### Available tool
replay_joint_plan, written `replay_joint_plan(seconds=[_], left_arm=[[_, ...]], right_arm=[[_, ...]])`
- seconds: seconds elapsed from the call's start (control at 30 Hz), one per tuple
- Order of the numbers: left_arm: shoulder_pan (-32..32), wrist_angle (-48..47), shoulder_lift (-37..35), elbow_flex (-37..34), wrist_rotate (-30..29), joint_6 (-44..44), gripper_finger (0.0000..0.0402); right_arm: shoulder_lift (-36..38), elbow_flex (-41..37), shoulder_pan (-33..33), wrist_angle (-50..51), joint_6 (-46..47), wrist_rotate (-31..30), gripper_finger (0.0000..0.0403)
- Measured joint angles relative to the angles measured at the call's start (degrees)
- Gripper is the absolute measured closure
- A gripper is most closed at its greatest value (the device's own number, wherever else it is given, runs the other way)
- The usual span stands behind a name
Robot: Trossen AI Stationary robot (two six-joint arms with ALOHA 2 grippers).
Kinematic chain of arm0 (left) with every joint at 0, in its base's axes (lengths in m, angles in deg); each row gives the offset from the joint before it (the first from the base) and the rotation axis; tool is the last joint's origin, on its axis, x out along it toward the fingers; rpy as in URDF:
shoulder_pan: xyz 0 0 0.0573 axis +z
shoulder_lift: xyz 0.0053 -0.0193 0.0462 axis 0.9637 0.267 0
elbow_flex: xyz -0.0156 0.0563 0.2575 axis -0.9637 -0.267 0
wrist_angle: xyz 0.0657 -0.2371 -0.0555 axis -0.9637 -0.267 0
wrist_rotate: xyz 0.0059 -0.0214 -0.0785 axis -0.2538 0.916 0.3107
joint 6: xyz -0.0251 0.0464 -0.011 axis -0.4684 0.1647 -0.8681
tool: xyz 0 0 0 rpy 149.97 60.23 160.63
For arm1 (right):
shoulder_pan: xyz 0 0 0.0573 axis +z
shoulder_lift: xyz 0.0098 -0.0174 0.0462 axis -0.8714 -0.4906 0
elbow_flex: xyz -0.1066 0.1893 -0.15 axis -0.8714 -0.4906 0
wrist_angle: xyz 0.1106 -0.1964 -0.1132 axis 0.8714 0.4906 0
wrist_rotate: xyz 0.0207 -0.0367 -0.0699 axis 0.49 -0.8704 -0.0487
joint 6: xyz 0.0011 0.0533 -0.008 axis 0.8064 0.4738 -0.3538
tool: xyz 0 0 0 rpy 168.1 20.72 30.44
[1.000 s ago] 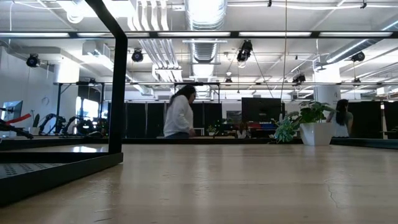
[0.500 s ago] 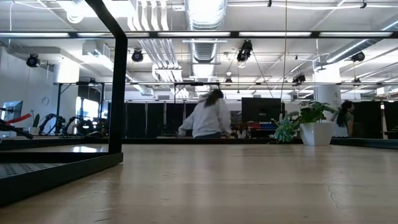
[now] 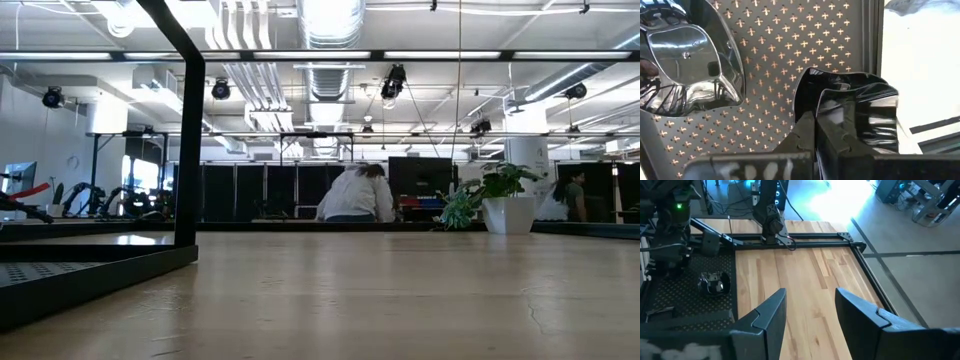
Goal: Pick & Place Mini shaped plates
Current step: Stack the black distorted square plate on the black distorted square plate on the shelf, then stack the black square plate on the black square plate on the shelf
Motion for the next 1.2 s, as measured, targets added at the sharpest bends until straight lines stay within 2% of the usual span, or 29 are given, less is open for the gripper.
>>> replay_joint_plan(seconds=[0.37,0.77,0.97,1.07,1.2], left_arm=[[0.08,0.59,-0.06,0.0,0.0,-0.35,0.035],[0.64,-0.13,-1.83,1.65,0.7,-4.34,0.0349],[0.66,-0.59,-5.17,2.58,0.16,-8.6,0.0349],[0.68,-1.6,-7.53,2.84,-4.04,-11.7,0.0349],[0.68,-3.17,-11.14,3.19,-14.86,-13.57,0.0349]], right_arm=[[0.0,0.0,0.0,0.0,0.34,-0.19,0.0236],[0.24,1.34,0.0,1.41,0.34,-0.13,0.0236],[0.35,5.26,0.3,9.78,5.14,0.99,0.0236],[0.4,7.32,0.4,16.64,10.93,4.62,0.0236],[0.44,7.82,0.61,24.34,18.44,11.92,0.0236]])
